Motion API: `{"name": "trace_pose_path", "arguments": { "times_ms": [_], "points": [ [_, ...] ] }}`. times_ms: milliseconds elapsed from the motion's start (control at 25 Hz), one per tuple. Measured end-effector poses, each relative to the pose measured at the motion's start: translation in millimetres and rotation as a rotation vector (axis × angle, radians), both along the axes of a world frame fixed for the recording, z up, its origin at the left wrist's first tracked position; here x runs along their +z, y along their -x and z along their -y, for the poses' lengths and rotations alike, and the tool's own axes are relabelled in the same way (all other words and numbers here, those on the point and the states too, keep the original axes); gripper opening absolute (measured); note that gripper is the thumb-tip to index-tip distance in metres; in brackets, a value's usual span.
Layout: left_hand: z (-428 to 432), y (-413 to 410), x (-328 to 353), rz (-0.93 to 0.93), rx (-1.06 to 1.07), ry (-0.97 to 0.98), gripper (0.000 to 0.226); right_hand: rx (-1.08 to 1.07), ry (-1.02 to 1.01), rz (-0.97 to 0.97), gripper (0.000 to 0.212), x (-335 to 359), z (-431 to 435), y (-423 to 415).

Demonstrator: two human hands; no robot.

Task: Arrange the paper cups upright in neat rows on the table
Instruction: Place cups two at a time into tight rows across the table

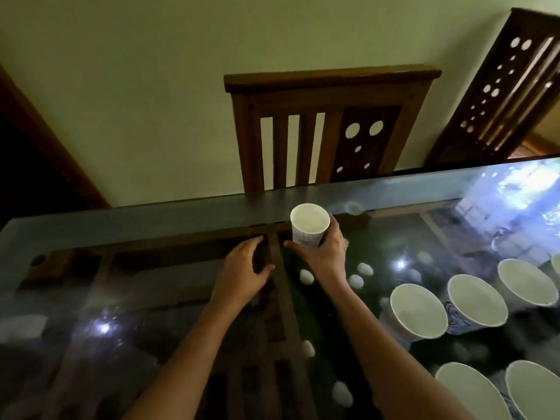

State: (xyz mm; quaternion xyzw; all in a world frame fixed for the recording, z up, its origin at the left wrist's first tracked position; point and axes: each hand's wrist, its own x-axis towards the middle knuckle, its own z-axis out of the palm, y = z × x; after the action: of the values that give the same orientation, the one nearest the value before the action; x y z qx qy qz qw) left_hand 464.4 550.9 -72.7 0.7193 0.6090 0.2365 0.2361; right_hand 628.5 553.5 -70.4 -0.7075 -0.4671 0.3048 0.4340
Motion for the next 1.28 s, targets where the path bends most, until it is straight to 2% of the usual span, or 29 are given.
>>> {"name": "trace_pose_path", "arguments": {
  "times_ms": [160, 280, 440, 800, 1040, 1280],
  "points": [
    [9.4, 8.5, -2.4, -0.030, -0.015, 0.005, 0.063, -0.053, -0.068, -0.059, 0.071, 1.9, 2.6, 7.0],
    [36.3, 18.2, 9.3, -0.008, -0.022, 0.014, 0.063, -0.037, -0.073, -0.081, 0.069, 5.9, 38.3, 13.0],
    [97.6, 35.1, 29.7, -0.007, -0.016, 0.034, 0.063, 0.001, -0.069, -0.033, 0.065, 17.0, 119.0, 24.2],
    [284.6, 63.5, 67.6, 0.035, -0.159, 0.027, 0.062, -0.086, -0.088, -0.030, 0.064, 63.2, 339.7, 56.3],
    [392.7, 80.4, 68.2, 0.045, -0.302, 0.010, 0.056, -0.182, -0.086, -0.045, 0.066, 56.1, 486.2, 74.4],
    [483.7, 57.7, 64.8, 0.041, -0.438, 0.060, 0.056, -0.328, -0.048, -0.037, 0.066, 46.6, 600.2, 66.9]
  ]
}}
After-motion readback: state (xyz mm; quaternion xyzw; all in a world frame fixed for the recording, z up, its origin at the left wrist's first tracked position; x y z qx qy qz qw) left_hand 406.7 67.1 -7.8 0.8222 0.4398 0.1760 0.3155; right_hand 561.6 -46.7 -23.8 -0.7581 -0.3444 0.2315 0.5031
